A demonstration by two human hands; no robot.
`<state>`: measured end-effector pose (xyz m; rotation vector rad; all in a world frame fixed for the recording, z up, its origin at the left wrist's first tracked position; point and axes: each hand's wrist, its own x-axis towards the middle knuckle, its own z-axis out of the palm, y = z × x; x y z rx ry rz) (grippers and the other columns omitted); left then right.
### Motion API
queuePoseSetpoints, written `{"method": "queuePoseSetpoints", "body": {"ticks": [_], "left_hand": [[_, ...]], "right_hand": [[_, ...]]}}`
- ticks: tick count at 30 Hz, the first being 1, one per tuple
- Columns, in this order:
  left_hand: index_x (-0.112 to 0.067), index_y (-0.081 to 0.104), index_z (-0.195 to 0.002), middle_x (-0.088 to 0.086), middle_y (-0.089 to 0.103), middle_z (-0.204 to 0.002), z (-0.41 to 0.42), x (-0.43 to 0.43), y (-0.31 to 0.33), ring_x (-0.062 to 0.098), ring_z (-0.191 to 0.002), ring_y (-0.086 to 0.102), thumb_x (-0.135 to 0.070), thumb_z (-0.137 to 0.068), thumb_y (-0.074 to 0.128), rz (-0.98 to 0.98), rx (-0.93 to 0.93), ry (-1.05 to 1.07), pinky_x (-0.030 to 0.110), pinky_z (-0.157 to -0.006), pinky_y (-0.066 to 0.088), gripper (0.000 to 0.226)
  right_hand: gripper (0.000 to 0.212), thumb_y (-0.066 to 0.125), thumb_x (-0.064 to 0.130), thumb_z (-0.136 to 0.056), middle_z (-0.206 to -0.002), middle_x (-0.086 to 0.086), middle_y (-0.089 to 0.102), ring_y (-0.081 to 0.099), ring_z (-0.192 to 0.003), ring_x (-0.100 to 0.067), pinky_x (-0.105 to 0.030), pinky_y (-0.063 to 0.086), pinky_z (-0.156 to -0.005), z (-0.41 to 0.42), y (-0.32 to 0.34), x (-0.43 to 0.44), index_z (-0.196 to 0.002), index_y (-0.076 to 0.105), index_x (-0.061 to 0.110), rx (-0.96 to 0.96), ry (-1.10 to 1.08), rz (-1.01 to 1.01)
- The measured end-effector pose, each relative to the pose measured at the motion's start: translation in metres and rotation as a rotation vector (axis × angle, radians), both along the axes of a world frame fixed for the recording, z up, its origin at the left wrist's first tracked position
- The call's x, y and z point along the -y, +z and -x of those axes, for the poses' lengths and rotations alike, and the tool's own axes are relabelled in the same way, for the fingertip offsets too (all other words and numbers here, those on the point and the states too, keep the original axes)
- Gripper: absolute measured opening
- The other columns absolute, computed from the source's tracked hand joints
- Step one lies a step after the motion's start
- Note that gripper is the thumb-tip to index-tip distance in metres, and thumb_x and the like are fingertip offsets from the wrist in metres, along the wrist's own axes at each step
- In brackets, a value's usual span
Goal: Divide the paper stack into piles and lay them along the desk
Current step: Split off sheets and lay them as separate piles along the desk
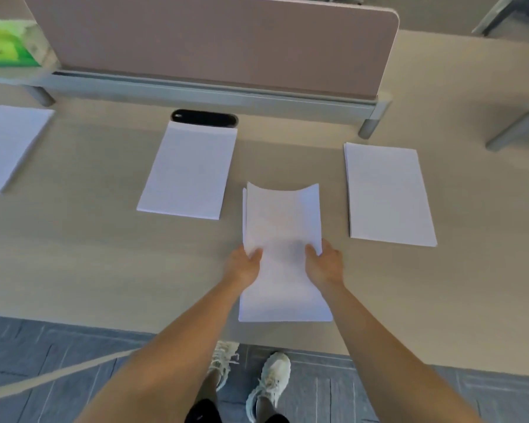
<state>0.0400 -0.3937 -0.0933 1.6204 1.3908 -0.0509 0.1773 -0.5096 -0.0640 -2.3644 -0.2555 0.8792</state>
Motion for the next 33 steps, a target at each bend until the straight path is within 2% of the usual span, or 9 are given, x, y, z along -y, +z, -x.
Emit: {"method": "queuePoseSetpoints", "body": {"ticks": [6, 10, 13, 15, 17, 21, 24, 30, 33], "left_hand": [[-0.012, 0.053, -0.133, 0.009, 0.062, -0.129, -0.001, -0.001, -0.003, 0.03, -0.118, 0.059, -0.049, -0.094, 0.047, 0.067, 0.014, 0.037, 0.04, -0.1, 0.047, 0.054], [-0.012, 0.05, -0.136, 0.009, 0.059, -0.132, -0.006, -0.002, -0.003, 0.032, -0.12, 0.057, -0.054, -0.093, 0.045, 0.073, -0.01, 0.03, 0.039, -0.101, 0.045, 0.06], [-0.011, 0.047, -0.138, 0.009, 0.058, -0.134, -0.005, -0.003, -0.005, 0.031, -0.121, 0.056, -0.056, -0.092, 0.044, 0.092, -0.027, 0.03, 0.04, -0.102, 0.045, 0.064], [-0.011, 0.045, -0.14, 0.009, 0.056, -0.136, -0.006, -0.007, -0.007, 0.03, -0.123, 0.055, -0.06, -0.091, 0.041, 0.129, -0.03, 0.021, 0.041, -0.104, 0.044, 0.069], [-0.01, 0.042, -0.143, 0.009, 0.051, -0.142, -0.008, -0.009, -0.008, 0.03, -0.128, 0.051, -0.061, -0.092, 0.04, 0.151, -0.031, 0.016, 0.039, -0.107, 0.04, 0.072], [-0.003, 0.035, -0.145, 0.015, 0.043, -0.148, -0.01, -0.009, -0.004, 0.032, -0.135, 0.043, -0.055, -0.096, 0.04, 0.137, -0.063, 0.021, 0.038, -0.111, 0.035, 0.072], [-0.002, 0.034, -0.146, 0.016, 0.041, -0.149, -0.01, -0.012, -0.001, 0.033, -0.135, 0.042, -0.057, -0.095, 0.04, 0.15, -0.059, 0.058, 0.039, -0.111, 0.035, 0.075], [0.0, 0.048, -0.136, 0.019, 0.052, -0.138, -0.004, -0.022, 0.0, 0.034, -0.125, 0.05, -0.045, -0.099, 0.039, 0.253, 0.026, 0.21, 0.045, -0.109, 0.038, 0.059], [0.001, 0.053, -0.128, 0.016, 0.058, -0.126, -0.001, -0.019, 0.002, 0.032, -0.113, 0.056, -0.031, -0.101, 0.042, 0.247, 0.06, 0.198, 0.037, -0.097, 0.044, 0.044]], "right_hand": [[0.062, 0.041, 0.047, -0.098, -0.156, -0.013, 0.022, 0.023, -0.141, -0.036, -0.048, 0.025, -0.112, 0.014, 0.009, -0.011, -0.15, 0.03, 0.014, 0.048, 0.045, 0.133], [0.06, 0.046, 0.046, -0.096, -0.151, -0.013, 0.029, 0.029, -0.137, -0.035, -0.046, 0.029, -0.109, 0.017, 0.012, -0.019, -0.142, 0.039, 0.008, 0.104, 0.067, 0.168], [0.045, 0.053, 0.039, -0.094, -0.12, -0.013, 0.056, 0.059, -0.1, -0.029, -0.036, 0.047, -0.08, 0.013, 0.013, -0.022, -0.124, 0.046, 0.006, -0.029, -0.049, -0.003], [0.039, 0.058, 0.037, -0.091, -0.104, -0.008, 0.061, 0.06, -0.084, -0.025, -0.032, 0.045, -0.07, 0.004, 0.017, -0.022, -0.114, 0.049, 0.006, -0.105, -0.169, -0.083], [0.04, 0.062, 0.033, -0.088, -0.104, -0.01, 0.064, 0.06, -0.087, -0.025, -0.031, 0.045, -0.073, -0.01, 0.015, -0.019, -0.114, 0.056, 0.004, -0.162, -0.241, -0.107], [0.024, 0.057, 0.006, -0.087, -0.086, -0.012, 0.066, 0.056, -0.069, -0.02, -0.024, 0.042, -0.056, -0.024, 0.02, -0.012, -0.107, 0.068, -0.002, -0.281, -0.147, -0.148], [0.024, 0.051, -0.002, -0.085, -0.074, -0.004, 0.064, 0.054, -0.053, -0.01, -0.016, 0.042, -0.047, -0.032, 0.032, -0.008, -0.092, 0.071, 0.009, -0.253, -0.114, -0.234], [0.03, 0.053, -0.009, -0.086, -0.092, -0.014, 0.072, 0.067, -0.077, -0.027, -0.041, 0.055, -0.076, -0.061, 0.045, 0.025, -0.109, 0.07, 0.001, -0.348, -0.223, -0.441], [0.03, 0.051, -0.01, -0.088, -0.085, -0.006, 0.076, 0.072, -0.071, -0.024, -0.037, 0.058, -0.067, -0.072, 0.045, 0.045, -0.099, 0.071, 0.009, -0.368, -0.254, -0.488]]}}
